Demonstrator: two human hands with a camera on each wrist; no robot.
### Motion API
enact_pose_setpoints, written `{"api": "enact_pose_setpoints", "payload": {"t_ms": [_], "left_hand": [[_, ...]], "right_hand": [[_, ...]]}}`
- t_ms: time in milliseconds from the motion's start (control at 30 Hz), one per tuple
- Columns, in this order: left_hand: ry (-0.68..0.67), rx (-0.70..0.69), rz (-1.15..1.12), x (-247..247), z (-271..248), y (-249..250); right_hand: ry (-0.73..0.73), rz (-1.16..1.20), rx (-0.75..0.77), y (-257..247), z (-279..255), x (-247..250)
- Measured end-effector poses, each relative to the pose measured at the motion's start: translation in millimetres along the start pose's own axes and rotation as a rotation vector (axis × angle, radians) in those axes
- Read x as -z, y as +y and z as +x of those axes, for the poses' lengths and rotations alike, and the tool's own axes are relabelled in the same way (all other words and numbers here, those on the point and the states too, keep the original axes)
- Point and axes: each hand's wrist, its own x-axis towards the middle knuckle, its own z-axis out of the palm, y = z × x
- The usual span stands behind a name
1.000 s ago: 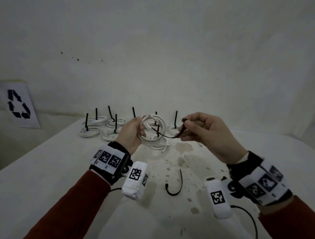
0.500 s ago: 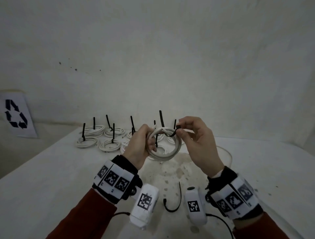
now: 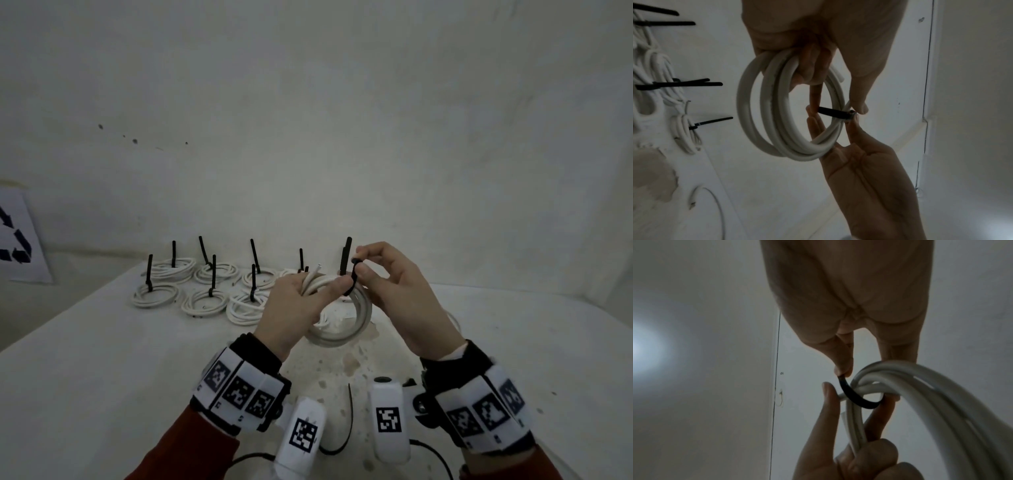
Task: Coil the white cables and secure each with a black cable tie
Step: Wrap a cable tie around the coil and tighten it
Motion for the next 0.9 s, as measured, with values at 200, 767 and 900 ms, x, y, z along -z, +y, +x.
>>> {"api": "enact_pose_setpoints", "payload": {"t_ms": [200,767,900], "left_hand": [[-0.036,-0.008,-0.054,-6.2,5.3,-0.8],[-0.266,0.399,-0.694,0.7,11.7,-9.5],[-0.252,0.392,-0.655,-0.7,10.8,-8.2]], "right_hand": [[0.054,0.045,-0.031,2.6,1.3,5.9],[0.236,-0.048,0.164,12.0,3.1,5.7],[0.219,-0.198,0.226,14.0,1.9,7.2]]}}
